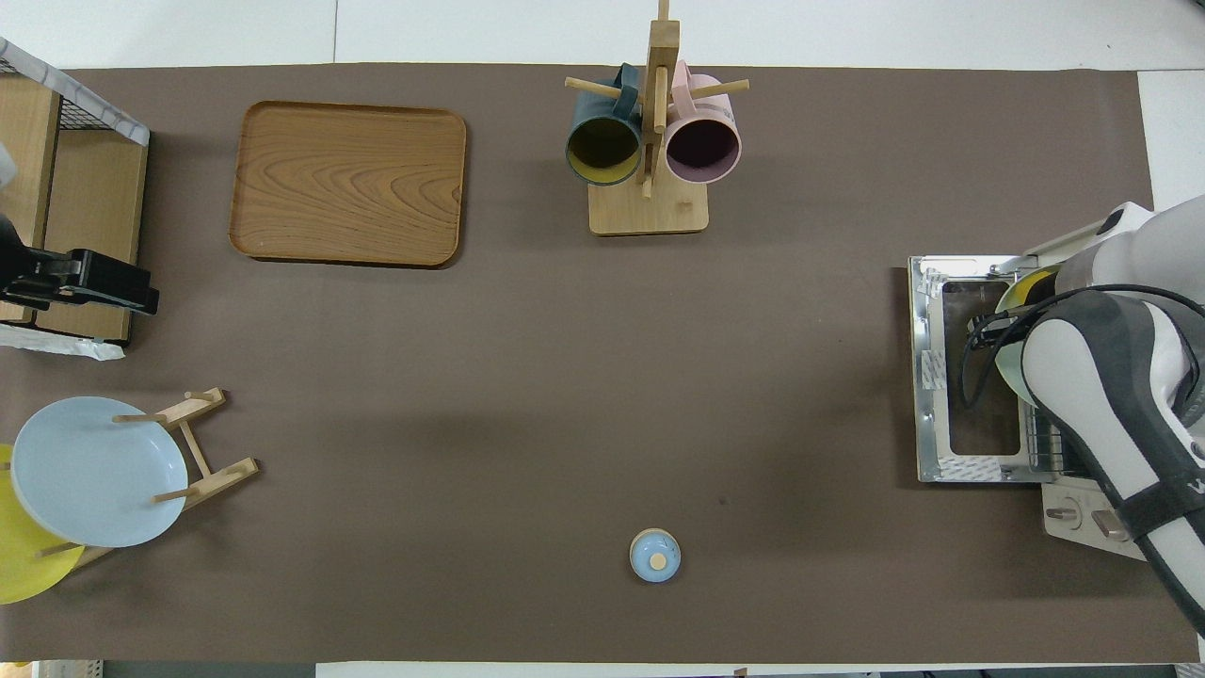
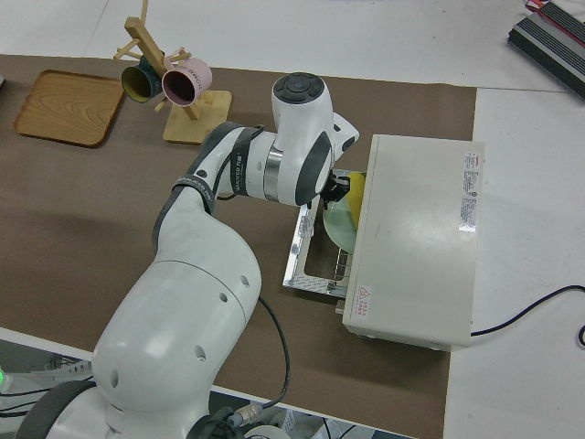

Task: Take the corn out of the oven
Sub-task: 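Reach into the oven and grasp the green plate with the right gripper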

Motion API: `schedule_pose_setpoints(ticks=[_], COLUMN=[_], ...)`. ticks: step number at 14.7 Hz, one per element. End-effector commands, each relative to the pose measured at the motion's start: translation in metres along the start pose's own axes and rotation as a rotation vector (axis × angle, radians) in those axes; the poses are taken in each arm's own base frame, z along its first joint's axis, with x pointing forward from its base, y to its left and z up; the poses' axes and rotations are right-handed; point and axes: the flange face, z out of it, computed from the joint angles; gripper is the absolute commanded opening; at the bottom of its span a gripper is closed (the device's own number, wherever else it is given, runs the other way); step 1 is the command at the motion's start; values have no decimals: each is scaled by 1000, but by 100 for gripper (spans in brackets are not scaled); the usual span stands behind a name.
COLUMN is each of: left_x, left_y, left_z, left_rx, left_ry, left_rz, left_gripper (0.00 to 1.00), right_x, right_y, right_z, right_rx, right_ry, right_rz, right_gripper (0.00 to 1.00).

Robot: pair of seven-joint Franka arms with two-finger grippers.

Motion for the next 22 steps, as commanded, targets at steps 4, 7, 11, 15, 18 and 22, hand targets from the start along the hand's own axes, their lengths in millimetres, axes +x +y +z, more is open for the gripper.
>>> schedule_pose_setpoints(ticks=[4,7,11,15,18,22], left_x=[-6,-6,-6,-6,-6,-6], left_y=[-3,-3,-3,-3,-3,-2], left_z=[-2,-2,-1,-2,-2,-2], left_rx=[9,9,9,9,9,9], left_ry=[8,8,7,8,10,10], left_rz=[3,3,3,1,1,1], left_gripper=[100,100,100,100,100,100], right_x=[-8,-7,-14,-18,-17,-19], right_y=[-3,-4,-3,4,4,3], right_z=[-1,-1,5,11,10,12], right_rx=[-2,-5,-8,-29,-46,-46], right_ry=[-3,5,0,0,2,-5], right_rz=[1,0,3,-4,-15,-19], right_gripper=[43,43,42,41,41,23])
